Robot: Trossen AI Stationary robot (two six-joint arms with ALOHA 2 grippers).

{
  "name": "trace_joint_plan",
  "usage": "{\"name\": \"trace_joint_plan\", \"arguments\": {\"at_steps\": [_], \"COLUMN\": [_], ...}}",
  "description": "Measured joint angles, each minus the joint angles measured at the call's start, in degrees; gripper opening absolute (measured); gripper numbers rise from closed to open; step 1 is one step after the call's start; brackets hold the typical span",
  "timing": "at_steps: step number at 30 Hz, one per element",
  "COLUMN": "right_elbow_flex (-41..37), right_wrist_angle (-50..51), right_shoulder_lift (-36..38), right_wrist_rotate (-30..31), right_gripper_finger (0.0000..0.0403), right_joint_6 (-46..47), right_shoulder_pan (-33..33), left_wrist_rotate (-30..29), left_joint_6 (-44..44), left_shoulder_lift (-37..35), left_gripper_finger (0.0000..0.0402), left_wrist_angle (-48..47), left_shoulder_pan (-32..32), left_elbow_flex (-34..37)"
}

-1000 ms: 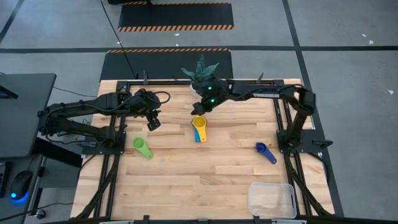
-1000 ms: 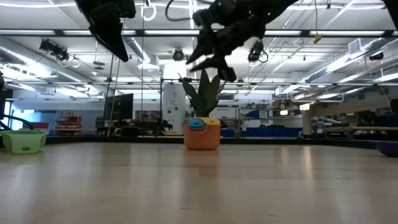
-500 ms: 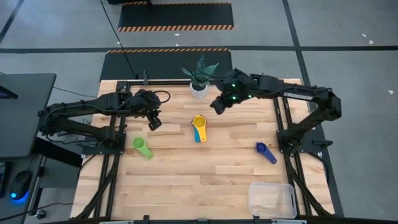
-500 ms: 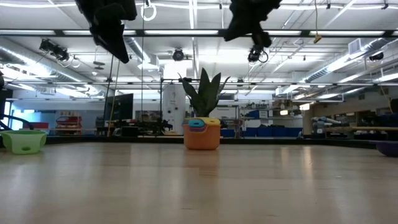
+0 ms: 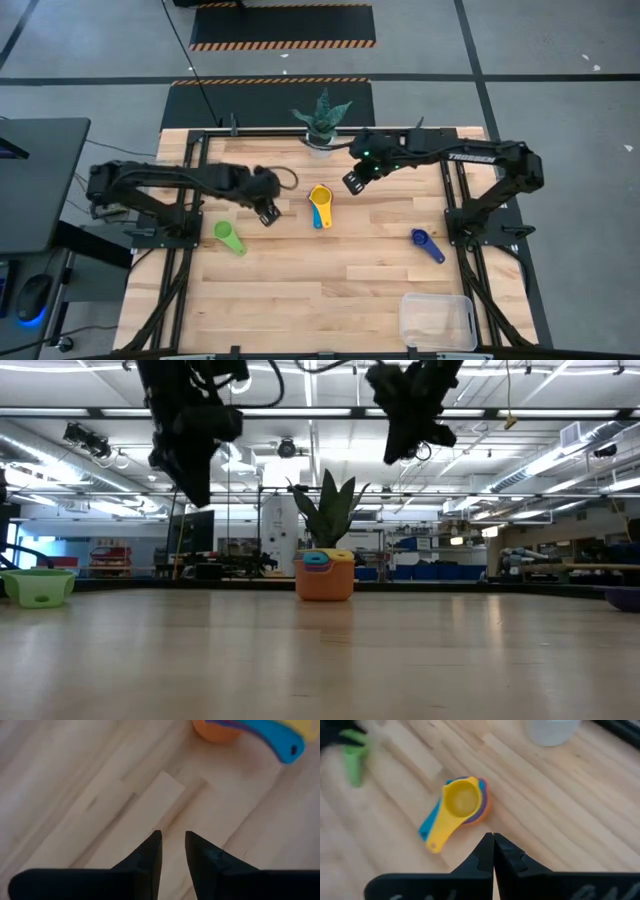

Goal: Nest measuring cups in basket
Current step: Stack the yellow measuring cup on top of the light blue measuring cup

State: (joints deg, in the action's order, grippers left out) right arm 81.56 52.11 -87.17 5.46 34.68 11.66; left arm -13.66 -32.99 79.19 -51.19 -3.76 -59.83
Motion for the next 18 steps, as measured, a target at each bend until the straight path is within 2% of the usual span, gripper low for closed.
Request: {"name": "trace_joint_plan", "arguments": {"at_steps": [4, 9, 15, 18], "right_elbow_flex": [-0.02, -0.02, -0.02, -0.02], "right_wrist_angle": [0.13, -0.40, -1.59, -3.11], "right_shoulder_lift": [-4.09, -9.60, -15.75, -18.08], "right_wrist_rotate": [1.82, -4.67, -10.07, -11.82], "right_gripper_finger": [0.0006, 0.0006, 0.0002, 0.0002], "right_joint_6": [0.17, -0.16, -2.67, -3.86], "right_shoulder_pan": [-0.37, -0.58, -1.77, -2.24], "left_wrist_rotate": [-0.68, -1.25, 0.18, 2.96], "left_joint_6": [-0.43, 0.87, 12.29, 17.14], "left_shoulder_lift": [5.75, 11.84, 16.44, 18.09], "left_gripper_finger": [0.0091, 0.0091, 0.0091, 0.0091], "left_wrist_angle": [4.44, 10.88, 20.01, 22.83], "left_shoulder_pan": [1.71, 2.18, 2.71, 2.80], "left_elbow_flex": [0.25, 0.37, 0.37, 0.37]}}
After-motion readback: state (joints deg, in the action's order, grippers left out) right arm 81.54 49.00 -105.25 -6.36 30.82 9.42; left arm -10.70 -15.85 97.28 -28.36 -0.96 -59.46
